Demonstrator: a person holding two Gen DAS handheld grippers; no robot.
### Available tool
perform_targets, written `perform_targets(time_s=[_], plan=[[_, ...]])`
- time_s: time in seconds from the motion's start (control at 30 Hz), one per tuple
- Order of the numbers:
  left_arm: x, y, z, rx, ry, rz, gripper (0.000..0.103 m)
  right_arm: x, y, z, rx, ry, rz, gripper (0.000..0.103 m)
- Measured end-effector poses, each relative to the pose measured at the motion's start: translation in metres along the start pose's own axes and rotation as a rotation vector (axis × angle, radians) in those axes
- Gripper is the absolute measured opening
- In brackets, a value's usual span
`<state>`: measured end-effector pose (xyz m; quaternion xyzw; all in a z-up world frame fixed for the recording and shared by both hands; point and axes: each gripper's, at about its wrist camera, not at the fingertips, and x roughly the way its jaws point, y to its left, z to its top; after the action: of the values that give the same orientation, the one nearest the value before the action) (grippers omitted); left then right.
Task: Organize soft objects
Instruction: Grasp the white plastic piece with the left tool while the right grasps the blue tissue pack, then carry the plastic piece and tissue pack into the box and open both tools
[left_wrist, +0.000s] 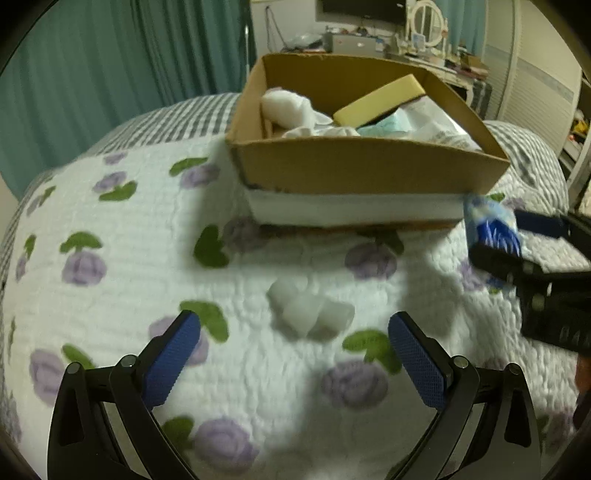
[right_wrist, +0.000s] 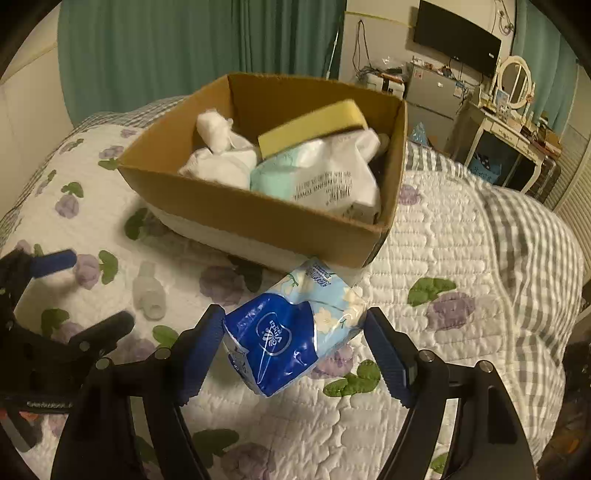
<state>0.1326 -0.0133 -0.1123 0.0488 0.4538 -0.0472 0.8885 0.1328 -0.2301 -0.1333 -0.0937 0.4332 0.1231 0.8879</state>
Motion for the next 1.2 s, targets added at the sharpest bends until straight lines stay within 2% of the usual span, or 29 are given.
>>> perform_targets(time_s=[0.03, 0.13, 0.2, 0.23, 0.27, 0.4, 0.47, 0.57, 0.83, 1.07, 1.2], plan=[[0.006, -0.001, 0.001, 0.0, 0.004, 0.003, 0.103, 0.006, 0.0, -0.002, -0.002, 0.009, -0.003, 0.077], [0.027, -0.005, 0.002, 0.014, 0.024, 0.017, 0.094, 0.02, -0.003, -0.009, -0.005, 0.036, -0.03, 0.077], [0.039, -0.006, 0.002, 0.02, 0.038, 0.03, 0.093, 0.027, -0.008, -0.012, 0.01, 0.053, -0.018, 0.077], [0.044, -0.006, 0.001, 0.017, 0.042, 0.029, 0.088, 0.028, -0.009, -0.013, 0.014, 0.055, -0.018, 0.077], [0.05, -0.005, 0.001, 0.011, 0.052, 0.016, 0.079, 0.03, -0.01, -0.013, 0.022, 0.058, -0.023, 0.077], [0.062, -0.005, -0.001, 0.0, 0.067, -0.02, 0.065, 0.031, -0.006, -0.017, 0.02, 0.059, -0.019, 0.076], [0.06, -0.006, -0.002, 0.008, 0.056, -0.039, 0.051, 0.029, -0.003, -0.019, 0.014, 0.055, -0.02, 0.076], [0.051, -0.007, -0.004, 0.013, 0.035, -0.048, 0.044, 0.025, -0.001, -0.023, 0.003, 0.045, -0.024, 0.076], [0.009, 0.0, -0.015, -0.022, 0.024, -0.091, 0.038, -0.005, 0.0, -0.028, 0.019, 0.014, 0.004, 0.074], [-0.045, 0.0, -0.019, -0.031, -0.04, -0.118, 0.037, -0.056, 0.007, -0.03, 0.03, -0.047, 0.024, 0.073], [-0.075, -0.006, -0.007, -0.016, -0.094, -0.119, 0.037, -0.091, 0.008, -0.018, 0.031, -0.103, 0.032, 0.073]])
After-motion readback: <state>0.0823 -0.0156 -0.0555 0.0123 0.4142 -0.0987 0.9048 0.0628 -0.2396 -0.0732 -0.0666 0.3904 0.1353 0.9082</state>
